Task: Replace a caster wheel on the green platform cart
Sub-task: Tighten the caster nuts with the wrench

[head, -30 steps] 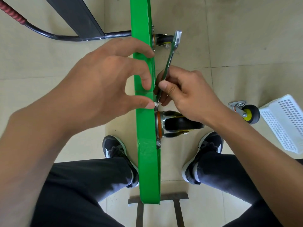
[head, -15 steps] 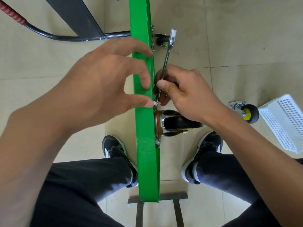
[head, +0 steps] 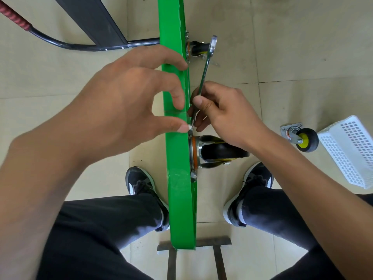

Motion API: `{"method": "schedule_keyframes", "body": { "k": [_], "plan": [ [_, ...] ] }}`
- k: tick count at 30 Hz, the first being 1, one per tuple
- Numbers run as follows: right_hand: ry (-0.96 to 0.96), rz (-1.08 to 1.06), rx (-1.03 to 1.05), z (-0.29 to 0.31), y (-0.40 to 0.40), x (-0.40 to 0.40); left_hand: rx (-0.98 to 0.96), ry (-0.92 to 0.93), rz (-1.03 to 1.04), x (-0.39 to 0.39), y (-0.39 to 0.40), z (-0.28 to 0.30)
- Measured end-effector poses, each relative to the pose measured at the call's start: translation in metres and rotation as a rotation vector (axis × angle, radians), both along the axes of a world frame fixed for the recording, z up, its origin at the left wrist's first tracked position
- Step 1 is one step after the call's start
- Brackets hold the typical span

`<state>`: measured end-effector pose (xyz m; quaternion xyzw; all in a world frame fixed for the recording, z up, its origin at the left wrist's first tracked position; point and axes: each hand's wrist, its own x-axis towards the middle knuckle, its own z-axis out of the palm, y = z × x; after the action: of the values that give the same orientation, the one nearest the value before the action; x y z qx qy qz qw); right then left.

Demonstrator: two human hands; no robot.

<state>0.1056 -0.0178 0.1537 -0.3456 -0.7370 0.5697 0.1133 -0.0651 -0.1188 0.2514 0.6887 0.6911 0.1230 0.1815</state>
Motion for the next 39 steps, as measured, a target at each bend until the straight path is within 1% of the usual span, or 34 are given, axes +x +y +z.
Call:
{"method": "schedule_keyframes", "body": {
  "k": [6,10,21,24,28,31,34,36,39],
  "plan": [
    [-0.078,-0.055,-0.091,-0.007,0.007,-0.011,0.003,-0.015,0.002,0.0,0.0,-0.001],
    [-0.131,-0.056,-0.195,-0.017,0.006,-0.014,0.014,-0.017,0.005,0.0,0.0,-0.001],
    [-0.132,-0.04,-0.319,-0.018,0.01,-0.02,0.024,0.001,0.001,-0.001,0.001,-0.001],
    [-0.146,-0.047,-0.425,-0.018,0.014,-0.023,0.02,0.007,-0.004,-0.001,0.001,-0.001],
    [-0.216,-0.102,-0.589,-0.025,0.018,-0.029,0.017,0.006,-0.007,-0.001,0.001,-0.001],
    [-0.313,-0.093,-0.705,-0.03,0.022,-0.033,0.024,0.01,-0.014,-0.001,0.001,-0.001],
    [-0.402,-0.058,-0.88,-0.038,0.024,-0.03,0.041,0.004,-0.027,-0.001,0.0,-0.001],
    [-0.406,-0.07,-0.976,-0.043,0.024,-0.028,0.044,0.001,-0.028,-0.001,0.0,-0.001],
    [-0.378,-0.066,-1.035,-0.048,0.027,-0.027,0.045,0.002,-0.029,-0.002,0.001,-0.002]
  ]
}}
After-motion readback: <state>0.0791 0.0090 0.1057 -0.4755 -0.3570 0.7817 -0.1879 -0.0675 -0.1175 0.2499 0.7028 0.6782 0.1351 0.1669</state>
